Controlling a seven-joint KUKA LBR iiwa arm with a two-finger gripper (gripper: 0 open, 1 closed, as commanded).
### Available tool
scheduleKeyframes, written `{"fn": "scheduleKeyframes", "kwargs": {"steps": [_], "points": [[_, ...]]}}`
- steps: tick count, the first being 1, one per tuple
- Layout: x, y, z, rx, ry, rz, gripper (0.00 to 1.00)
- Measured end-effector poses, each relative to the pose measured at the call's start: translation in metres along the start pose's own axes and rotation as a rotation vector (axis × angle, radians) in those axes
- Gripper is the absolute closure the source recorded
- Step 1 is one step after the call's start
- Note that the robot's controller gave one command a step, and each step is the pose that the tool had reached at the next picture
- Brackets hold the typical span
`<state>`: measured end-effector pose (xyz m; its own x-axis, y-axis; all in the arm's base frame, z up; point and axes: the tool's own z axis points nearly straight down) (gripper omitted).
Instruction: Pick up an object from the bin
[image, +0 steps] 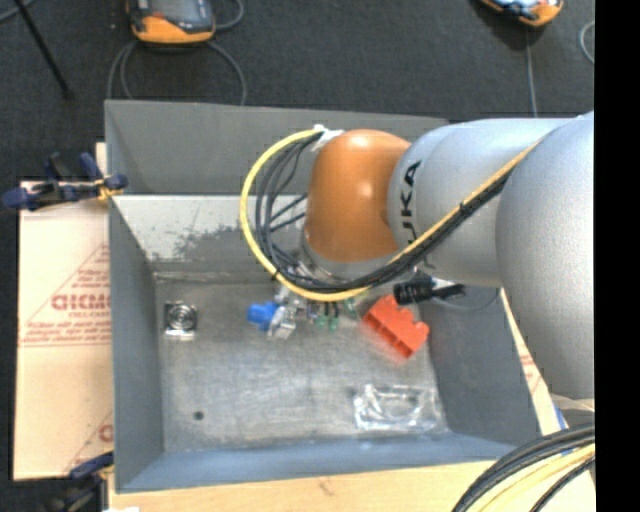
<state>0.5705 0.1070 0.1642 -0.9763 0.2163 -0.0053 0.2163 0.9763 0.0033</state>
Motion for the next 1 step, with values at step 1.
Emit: {"fn": "scheduleKeyframes", "kwargs": {"steps": [1], "points": [[-0.0016, 0.0, -0.0212, 0.0, 0.0, -0.002, 1.0]]}}
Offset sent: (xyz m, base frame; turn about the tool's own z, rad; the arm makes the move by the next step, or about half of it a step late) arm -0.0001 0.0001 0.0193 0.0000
